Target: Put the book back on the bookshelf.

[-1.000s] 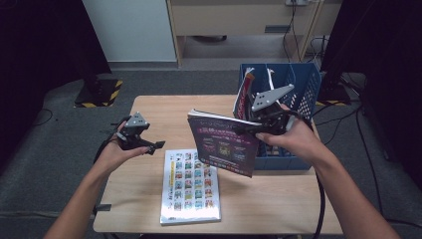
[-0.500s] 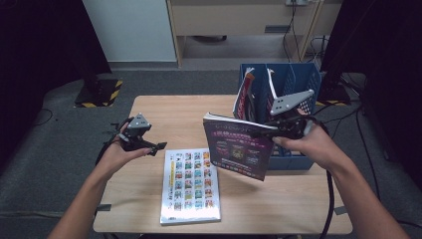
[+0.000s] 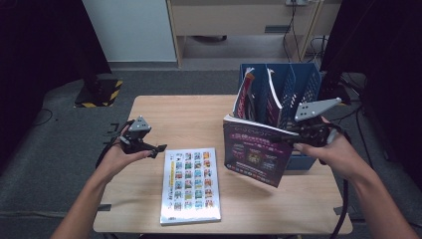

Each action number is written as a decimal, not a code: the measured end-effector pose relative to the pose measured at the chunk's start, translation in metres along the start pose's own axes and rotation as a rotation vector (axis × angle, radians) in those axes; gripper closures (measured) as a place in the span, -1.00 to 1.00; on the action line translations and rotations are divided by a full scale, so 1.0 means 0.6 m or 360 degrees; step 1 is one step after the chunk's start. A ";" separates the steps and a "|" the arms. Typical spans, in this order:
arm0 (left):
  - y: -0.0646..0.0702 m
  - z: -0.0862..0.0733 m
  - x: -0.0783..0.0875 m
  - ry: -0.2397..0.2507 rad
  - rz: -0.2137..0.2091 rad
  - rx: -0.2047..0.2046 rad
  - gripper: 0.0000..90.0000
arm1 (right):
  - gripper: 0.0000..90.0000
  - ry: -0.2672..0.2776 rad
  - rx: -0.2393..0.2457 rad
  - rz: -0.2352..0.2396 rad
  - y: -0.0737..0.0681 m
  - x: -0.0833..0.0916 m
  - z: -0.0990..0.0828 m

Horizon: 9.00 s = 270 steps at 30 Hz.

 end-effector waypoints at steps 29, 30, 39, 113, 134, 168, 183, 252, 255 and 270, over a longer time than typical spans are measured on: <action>-0.004 -0.001 -0.011 -0.0005 -0.0026 -0.0033 -0.91 | 0.88 -0.0032 -0.0041 -0.0041 0.009 0.084 -0.039; -0.004 -0.003 -0.010 -0.0014 -0.0018 -0.0017 -0.91 | 0.88 -0.0033 -0.0042 -0.0039 0.009 0.087 -0.041; -0.003 -0.011 -0.012 -0.0059 0.0001 0.0006 -0.91 | 0.88 -0.0018 -0.0081 -0.0074 0.018 0.131 -0.071; -0.017 -0.041 -0.005 -0.0054 0.0012 0.0076 -0.91 | 0.88 0.0103 -0.0306 -0.0562 0.134 0.239 0.011; -0.014 -0.048 -0.011 -0.0081 0.0026 0.0057 -0.90 | 0.88 0.0112 -0.0475 -0.0727 0.174 0.184 0.032; -0.010 -0.047 -0.013 -0.0075 0.0027 0.0040 -0.90 | 0.88 0.0072 -0.0594 -0.0852 0.208 0.117 0.044; -0.009 -0.049 -0.015 -0.0079 0.0023 0.0034 -0.91 | 0.88 0.0115 -0.0594 -0.0860 0.206 0.108 0.076; -0.010 -0.080 -0.028 -0.0130 0.0028 0.0033 -0.90 | 0.87 0.0123 -0.0695 -0.0894 0.223 -0.001 0.022; -0.011 -0.082 -0.028 -0.0133 0.0030 0.0035 -0.90 | 0.87 0.0139 -0.0697 -0.0899 0.224 -0.002 0.021; -0.009 -0.084 -0.032 -0.0140 0.0026 0.0031 -0.90 | 0.87 0.0140 -0.0696 -0.0926 0.224 -0.006 0.011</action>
Point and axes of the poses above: each handheld gripper's, and its own axes: x roughly backward along the jaws, z roughly out of its top, y roughly to its right, the point moved 7 cm from there along -x, roughly forward along the jaws, and after that the axes turned 2 degrees about -z, right-handed, at the moved point
